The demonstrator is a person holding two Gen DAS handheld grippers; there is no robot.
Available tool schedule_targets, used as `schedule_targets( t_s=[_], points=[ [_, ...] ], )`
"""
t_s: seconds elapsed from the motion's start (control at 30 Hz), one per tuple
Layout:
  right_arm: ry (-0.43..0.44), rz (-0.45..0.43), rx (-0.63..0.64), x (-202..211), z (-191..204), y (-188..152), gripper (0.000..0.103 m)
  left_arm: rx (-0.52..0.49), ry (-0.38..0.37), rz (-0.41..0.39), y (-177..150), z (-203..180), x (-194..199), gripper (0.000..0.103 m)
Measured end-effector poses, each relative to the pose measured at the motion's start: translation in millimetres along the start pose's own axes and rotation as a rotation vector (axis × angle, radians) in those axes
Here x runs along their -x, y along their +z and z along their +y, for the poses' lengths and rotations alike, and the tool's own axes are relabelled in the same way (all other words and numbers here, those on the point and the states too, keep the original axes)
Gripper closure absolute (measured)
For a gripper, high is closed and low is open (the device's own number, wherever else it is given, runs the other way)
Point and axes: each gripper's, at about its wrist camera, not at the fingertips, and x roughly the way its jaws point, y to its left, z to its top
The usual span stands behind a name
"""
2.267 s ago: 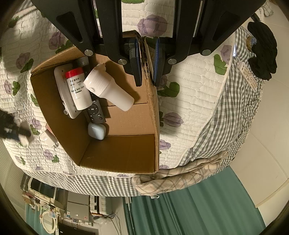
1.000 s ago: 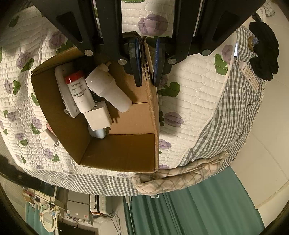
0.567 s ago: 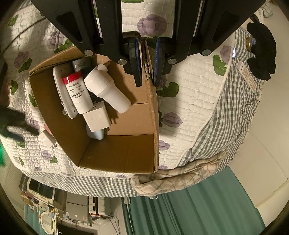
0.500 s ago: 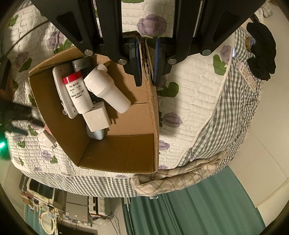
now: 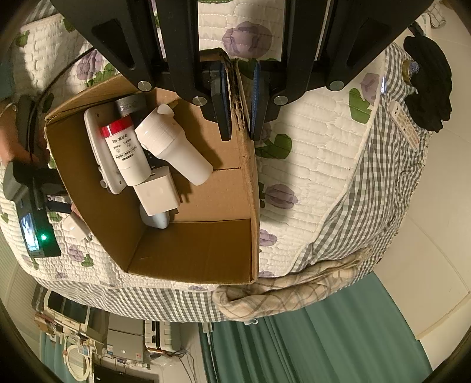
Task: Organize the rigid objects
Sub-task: 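Grasp the pink Romantic Rose card case with the right gripper, then lay the pink card case into the box and release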
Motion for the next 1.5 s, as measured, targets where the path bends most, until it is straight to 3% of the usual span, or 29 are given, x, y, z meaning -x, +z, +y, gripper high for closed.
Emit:
schedule_targets(
  t_s=[0.27, 0.3, 0.4, 0.47, 0.83, 0.97, 1.2, 1.37, 1.5],
  points=[
    [-0.021, -0.015, -0.03, -11.1, 0.0, 9.8, 0.001, -0.001, 0.002, 0.001, 0.1, -1.2, -0.6, 0.091],
    [-0.029, -0.019, -0.026, -9.5, 0.1, 8.3, 0.003, -0.001, 0.003, 0.002, 0.2, -1.4, -0.8, 0.091],
    [-0.042, -0.033, -0.016, -5.8, 1.0, 7.6, 0.02, -0.001, 0.006, 0.005, -0.1, -1.0, -1.8, 0.091],
    [-0.031, -0.04, -0.021, -1.9, -1.4, 5.9, 0.024, -0.003, 0.009, 0.005, -0.2, -1.4, -1.7, 0.091],
    [-0.02, -0.09, -0.014, 27.7, 0.0, -11.3, 0.029, 0.005, 0.0, 0.011, -1.2, -0.3, -2.1, 0.091],
    [-0.012, -0.131, -0.014, 47.9, -0.2, -12.7, 0.03, 0.004, 0.001, 0.011, -1.5, -0.4, -2.1, 0.091],
    [0.015, -0.277, 0.019, 116.2, 11.0, 9.4, 0.03, -0.001, 0.004, 0.012, -1.8, 0.0, -2.2, 0.091],
    [0.065, -0.362, 0.097, 158.0, 44.7, 29.6, 0.03, 0.001, 0.003, 0.013, -2.0, -0.6, -2.2, 0.091],
    [0.135, -0.381, 0.154, 166.6, 79.2, 41.7, 0.03, 0.002, 0.001, 0.013, -1.8, -0.5, -2.3, 0.091]
  ],
)
